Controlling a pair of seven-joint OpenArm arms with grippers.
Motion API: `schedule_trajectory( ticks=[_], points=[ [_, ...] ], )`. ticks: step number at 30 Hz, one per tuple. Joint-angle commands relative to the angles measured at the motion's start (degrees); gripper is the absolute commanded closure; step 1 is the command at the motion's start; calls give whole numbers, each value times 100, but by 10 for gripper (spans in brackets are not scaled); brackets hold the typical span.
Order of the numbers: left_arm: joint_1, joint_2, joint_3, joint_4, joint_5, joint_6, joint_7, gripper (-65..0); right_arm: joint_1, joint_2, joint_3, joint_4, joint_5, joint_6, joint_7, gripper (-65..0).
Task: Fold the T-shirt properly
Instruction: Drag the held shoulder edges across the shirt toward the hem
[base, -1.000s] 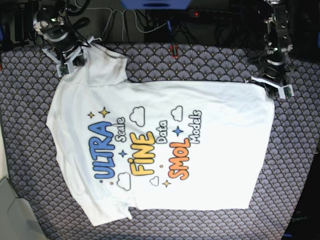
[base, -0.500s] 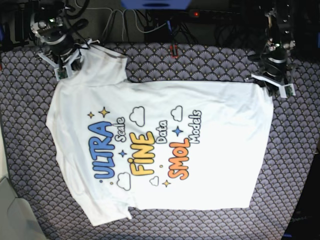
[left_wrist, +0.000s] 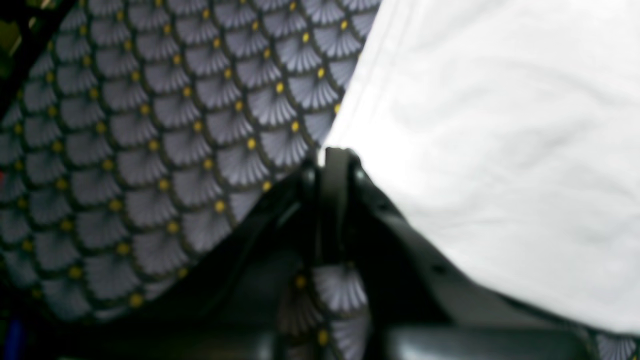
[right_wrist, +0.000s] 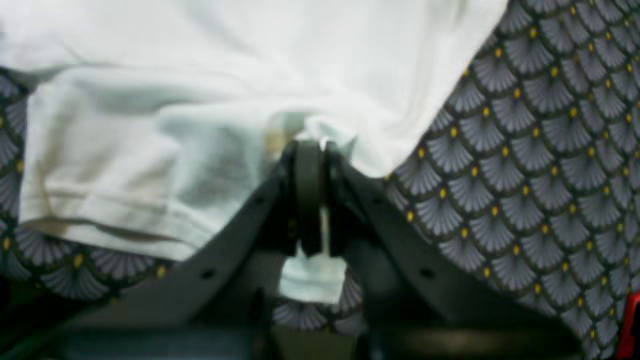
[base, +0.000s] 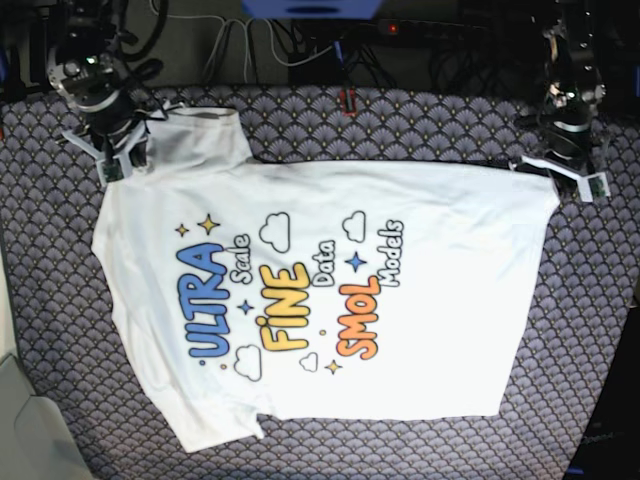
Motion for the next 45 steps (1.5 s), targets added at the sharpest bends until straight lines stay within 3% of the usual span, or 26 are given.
schedule_trajectory(
  ticks=[1, 12, 17, 21, 32, 45],
  points=[
    [-36, -92, -29, 98, 17, -1, -116, -5, 80, 113, 21, 112, 36, -30, 138, 0],
    [-740, -277, 24, 36, 26, -1, -72, -5, 704, 307, -5, 77, 27, -30, 24, 0],
    [-1241, -251, 24, 36, 263, -1, 631, -5, 1284, 500, -40, 68, 27, -30, -539, 0],
    [-1627, -145, 24, 28, 544, -1, 816, -5, 1741, 667, -110, 15, 27, -30, -750, 0],
    [-2551, -145, 314, -676, 1327, -1, 789, -5, 2919, 1159, -559, -1436, 27, -30, -811, 0],
    [-3605, -136, 815, -1827, 1775, -1, 772, -5, 4343, 1344, -1174, -2939, 27, -30, -794, 0]
  ],
)
